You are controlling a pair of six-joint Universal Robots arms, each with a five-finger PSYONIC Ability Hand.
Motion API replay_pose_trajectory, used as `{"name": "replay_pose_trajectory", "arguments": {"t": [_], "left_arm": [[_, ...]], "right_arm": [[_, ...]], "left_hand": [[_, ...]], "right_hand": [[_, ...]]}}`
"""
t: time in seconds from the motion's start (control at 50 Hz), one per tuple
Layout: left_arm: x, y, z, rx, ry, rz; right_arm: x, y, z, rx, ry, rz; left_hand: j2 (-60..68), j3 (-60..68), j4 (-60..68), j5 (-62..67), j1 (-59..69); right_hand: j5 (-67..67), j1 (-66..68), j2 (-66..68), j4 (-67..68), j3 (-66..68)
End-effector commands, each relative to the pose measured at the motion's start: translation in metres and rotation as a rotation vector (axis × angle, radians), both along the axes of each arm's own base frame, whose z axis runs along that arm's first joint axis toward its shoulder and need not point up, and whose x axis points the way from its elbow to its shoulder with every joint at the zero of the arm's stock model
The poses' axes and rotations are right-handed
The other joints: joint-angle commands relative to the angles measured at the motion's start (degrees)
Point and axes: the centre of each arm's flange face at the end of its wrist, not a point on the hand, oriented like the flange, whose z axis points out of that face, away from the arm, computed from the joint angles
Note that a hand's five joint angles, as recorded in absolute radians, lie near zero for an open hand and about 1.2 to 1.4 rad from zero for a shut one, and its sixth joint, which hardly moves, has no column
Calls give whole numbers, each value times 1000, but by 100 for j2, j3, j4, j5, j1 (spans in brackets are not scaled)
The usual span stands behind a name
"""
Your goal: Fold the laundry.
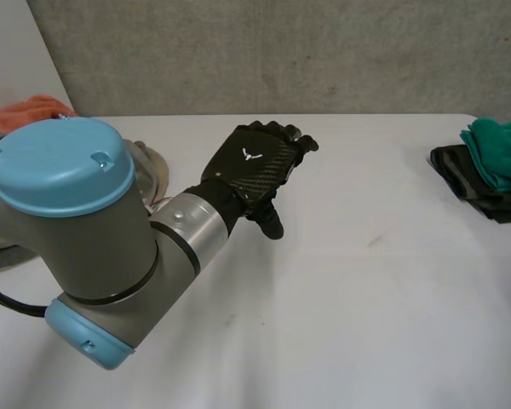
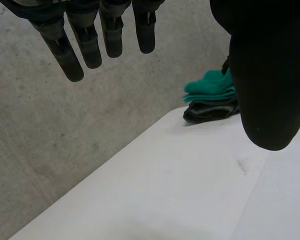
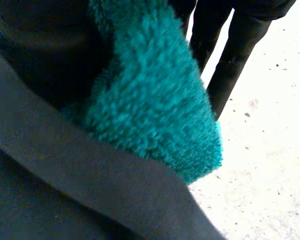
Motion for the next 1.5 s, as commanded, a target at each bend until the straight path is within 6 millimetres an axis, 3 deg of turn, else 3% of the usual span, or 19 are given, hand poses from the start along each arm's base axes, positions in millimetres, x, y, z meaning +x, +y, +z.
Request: {"name": "replay_pose_trajectory", "arguments": {"t": [0.02,0.16,0.32,0.46,0.56,0.58,0.66,0.76,0.82,0.88,0.96,1.08,1.14,1.18,1.22,1.24,1.3,1.4,1.5], "left_arm": [[-1,3,3,-8,6,-6],[-3,9,8,-16,15,-25],[-2,18,28,-53,56,-42],[3,22,60,-139,130,-42],[13,12,86,-219,191,-1],[17,6,90,-233,201,22],[49,-44,99,-282,200,175],[127,-135,97,-323,149,459],[167,-189,66,-293,70,581],[190,-222,46,-301,6,644],[231,-285,-13,-324,-174,739],[267,-336,-76,-368,-355,768],[269,-342,-89,-360,-357,759],[270,-345,-99,-351,-360,757],[270,-346,-99,-349,-359,758],[266,-344,-95,-350,-356,756],[252,-339,-90,-346,-347,740],[205,-298,-5,-396,-168,737],[165,-252,36,-381,-1,644]], "right_arm": [[2,12,33,-6,-15,-45],[-7,38,69,78,-73,-140],[-75,70,98,256,-96,-446],[-109,85,166,152,164,-836],[-32,73,216,-96,127,-705],[-2,81,235,-168,78,-627],[59,116,264,-290,0,-410],[134,160,240,-274,6,-104],[192,197,203,-184,31,104],[214,220,172,-88,73,169],[219,237,134,55,151,172],[227,253,83,244,270,205],[225,256,75,277,295,206],[225,257,74,286,297,207],[225,258,73,289,297,209],[225,258,73,289,297,209],[223,257,74,288,296,200],[217,253,77,285,288,174],[214,251,83,267,287,139]], "left_hand": [[57,62,76,197,40],[57,62,76,197,40],[7,12,25,147,-10],[-77,-72,-59,63,-94],[-330,-324,-311,-190,-347],[-330,-325,-311,-190,-347],[-347,-341,-328,-206,-364],[-431,-425,-412,-291,-448],[-431,-425,-412,-291,-448],[-431,-425,-412,-291,-448],[-347,-342,-328,-207,-364],[-313,-308,-295,-173,-330],[4,10,23,145,-13],[1681,1687,1700,1822,1664],[3846,3851,3865,3986,3829],[6537,6543,6556,6678,6520],[6564,6570,6583,6705,6547],[6564,6570,6583,6705,6547],[6564,6570,6583,6705,6547]], "right_hand": [[-5464,-5023,-5416,-5590,-5477],[-5464,-5023,-5416,-5590,-5477],[-5464,-5023,-5416,-5590,-5477],[-5464,-5023,-5416,-5590,-5477],[-5464,-5023,-5416,-5590,-5477],[-5464,-5023,-5416,-5590,-5477],[-5464,-5023,-5416,-5590,-5477],[-5464,-5023,-5416,-5590,-5477],[-5464,-5023,-5416,-5590,-5477],[-5464,-5023,-5416,-5590,-5477],[-5464,-5023,-5416,-5590,-5477],[-5464,-5023,-5416,-5590,-5477],[-5464,-5023,-5416,-5590,-5477],[-5464,-5023,-5416,-5590,-5477],[-5464,-5023,-5416,-5590,-5477],[-5464,-5023,-5416,-5590,-5477],[-5464,-5023,-5416,-5590,-5477],[-5464,-5023,-5416,-5590,-5477],[-5464,-5023,-5416,-5590,-5477]]}}
